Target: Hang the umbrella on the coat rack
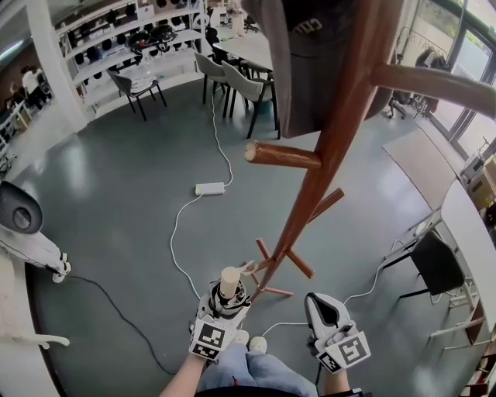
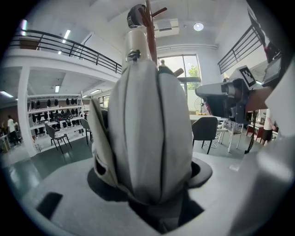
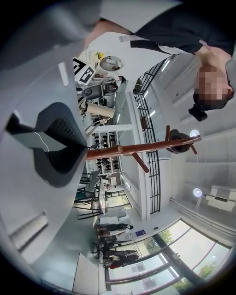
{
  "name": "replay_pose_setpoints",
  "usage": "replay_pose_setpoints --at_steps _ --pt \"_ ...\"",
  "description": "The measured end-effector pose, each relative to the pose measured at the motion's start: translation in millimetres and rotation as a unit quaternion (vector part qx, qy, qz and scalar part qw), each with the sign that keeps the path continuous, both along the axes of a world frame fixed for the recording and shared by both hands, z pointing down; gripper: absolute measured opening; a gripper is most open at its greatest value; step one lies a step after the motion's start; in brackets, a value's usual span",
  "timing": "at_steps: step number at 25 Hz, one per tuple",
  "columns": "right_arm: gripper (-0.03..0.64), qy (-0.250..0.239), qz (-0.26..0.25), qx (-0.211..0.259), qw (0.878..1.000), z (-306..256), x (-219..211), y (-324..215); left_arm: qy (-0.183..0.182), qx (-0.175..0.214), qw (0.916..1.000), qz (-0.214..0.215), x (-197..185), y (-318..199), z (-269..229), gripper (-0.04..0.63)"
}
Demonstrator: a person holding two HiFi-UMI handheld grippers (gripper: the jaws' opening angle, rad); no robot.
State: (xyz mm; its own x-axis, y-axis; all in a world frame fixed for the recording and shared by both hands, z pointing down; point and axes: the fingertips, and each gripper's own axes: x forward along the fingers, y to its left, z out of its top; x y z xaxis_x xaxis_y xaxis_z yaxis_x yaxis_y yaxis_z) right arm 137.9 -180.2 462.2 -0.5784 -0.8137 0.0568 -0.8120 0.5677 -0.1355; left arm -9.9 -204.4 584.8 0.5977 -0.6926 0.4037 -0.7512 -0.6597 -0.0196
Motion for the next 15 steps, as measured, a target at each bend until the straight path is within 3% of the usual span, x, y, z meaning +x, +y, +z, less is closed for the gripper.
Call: replay_pose_setpoints --at_steps 6,15 --pt "0.008 0.006 0.001 -0.007 1.000 5.6 5.1 -0.1 -0.001 -0.021 0.9998 -0.002 -0.3 7.3 23.4 0.304" --pt "0.008 0.009 -0.013 -0.013 1.000 11.3 1.3 -5.8 0.004 -0.001 0.9999 0.014 12.1 14.3 9.0 0.304"
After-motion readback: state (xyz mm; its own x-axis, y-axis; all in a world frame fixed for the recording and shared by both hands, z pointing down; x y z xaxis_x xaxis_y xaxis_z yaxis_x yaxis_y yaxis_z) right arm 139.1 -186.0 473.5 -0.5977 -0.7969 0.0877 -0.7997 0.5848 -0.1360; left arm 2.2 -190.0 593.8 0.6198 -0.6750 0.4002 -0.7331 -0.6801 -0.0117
